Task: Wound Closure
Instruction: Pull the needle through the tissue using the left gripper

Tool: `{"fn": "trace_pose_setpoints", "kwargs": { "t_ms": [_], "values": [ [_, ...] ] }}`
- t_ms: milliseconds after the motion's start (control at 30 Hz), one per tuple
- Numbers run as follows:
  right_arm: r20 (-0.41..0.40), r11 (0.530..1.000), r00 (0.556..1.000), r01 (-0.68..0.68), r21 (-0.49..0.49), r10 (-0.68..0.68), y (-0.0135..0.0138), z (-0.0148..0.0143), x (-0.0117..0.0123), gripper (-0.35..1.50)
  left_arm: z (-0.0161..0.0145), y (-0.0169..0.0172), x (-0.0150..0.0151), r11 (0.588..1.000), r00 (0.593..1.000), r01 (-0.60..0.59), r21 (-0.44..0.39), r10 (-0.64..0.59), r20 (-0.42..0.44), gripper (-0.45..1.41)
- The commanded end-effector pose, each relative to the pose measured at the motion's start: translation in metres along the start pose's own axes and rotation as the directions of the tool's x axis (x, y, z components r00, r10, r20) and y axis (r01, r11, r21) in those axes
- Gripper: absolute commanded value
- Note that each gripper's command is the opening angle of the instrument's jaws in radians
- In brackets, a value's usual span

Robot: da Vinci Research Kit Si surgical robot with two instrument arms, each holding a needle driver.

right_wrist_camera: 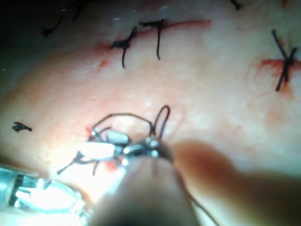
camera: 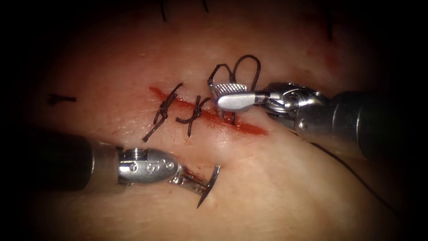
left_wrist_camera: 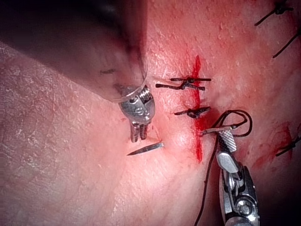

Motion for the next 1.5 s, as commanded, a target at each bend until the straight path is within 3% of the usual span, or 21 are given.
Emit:
{"fn": "trace_pose_setpoints", "kwargs": {
  "t_ms": [33,133,267,333,467,567,900,933,967,1067,1233,1433,1467,1500],
  "values": [
    [0.006,1.0,1.0,-0.003,0.003,0.003,0.0003,-0.0001,-0.0004,1.36,0.0009,0.0005,-0.0004,1.0,1.0,-0.023,0.007,0.023,0.004,0.47],
    [0.028,0.999,1.0,-0.006,0.033,0.005,-0.0003,-0.0009,-0.0005,1.35,0.0009,0.0011,-0.0005,0.995,0.996,-0.092,0.041,0.091,0.02,0.61],
    [0.052,0.998,0.999,-0.009,0.063,0.006,-0.0015,-0.0022,-0.0009,1.31,0.0002,0.0031,-0.0005,0.974,0.978,-0.21,0.086,0.21,0.016,0.57],
    [0.06,0.997,0.998,-0.004,0.073,-0.001,-0.0017,-0.0031,-0.001,1.31,-0.0003,0.0041,0.0001,0.945,0.956,-0.283,0.162,0.292,-0.038,0.54],
    [0.065,0.997,0.998,0.01,0.08,-0.015,-0.0014,-0.0041,-0.0011,1.28,0.0002,0.0048,0.0016,0.908,0.926,-0.347,0.234,0.372,-0.068,0.51],
    [0.066,0.996,0.997,0.027,0.083,-0.033,-0.001,-0.0044,-0.0016,1.28,0.0027,0.004,0.0026,0.899,0.908,-0.376,0.226,0.406,-0.104,0.52],
    [0.077,0.995,0.996,0.046,0.094,-0.053,-0.0006,-0.0054,-0.003,1.28,0.0031,0.0024,0.0029,0.9,0.908,-0.375,0.222,0.405,-0.11,0.51],
    [0.073,0.995,0.996,0.046,0.093,-0.053,-0.0006,-0.0054,-0.003,1.28,0.003,0.0022,0.0028,0.9,0.907,-0.376,0.22,0.406,-0.112,0.14],
    [0.072,0.994,0.996,0.046,0.096,-0.053,-0.0007,-0.0055,-0.0031,1.28,0.0029,0.0021,0.0027,0.905,0.911,-0.366,0.217,0.396,-0.115,-0.45],
    [0.069,0.994,0.996,0.046,0.101,-0.053,-0.0008,-0.0058,-0.0032,1.28,0.0027,0.002,0.0027,0.921,0.925,-0.328,0.211,0.358,-0.127,-0.45],
    [0.041,0.993,0.996,0.068,0.098,-0.073,-0.0012,-0.0069,-0.0034,1.28,0.0016,0.0026,0.0043,0.984,0.954,-0.176,0.034,0.179,-0.242,-0.45],
    [0.033,0.992,0.996,0.08,0.102,-0.084,-0.0014,-0.0072,-0.0036,1.28,0.0006,0.0054,0.0064,0.979,0.954,-0.089,-0.185,0.03,-0.298,-0.45],
    [0.033,0.992,0.996,0.08,0.102,-0.084,-0.0014,-0.0072,-0.0036,1.28,0.0006,0.0054,0.0064,0.979,0.954,-0.089,-0.185,0.03,-0.298,-0.45],
    [0.03,0.991,0.996,0.08,0.104,-0.084,-0.0014,-0.0072,-0.0036,1.28,0.0004,0.0063,0.0071,0.967,0.954,-0.059,-0.246,-0.018,-0.299,-0.45]
  ]
}}
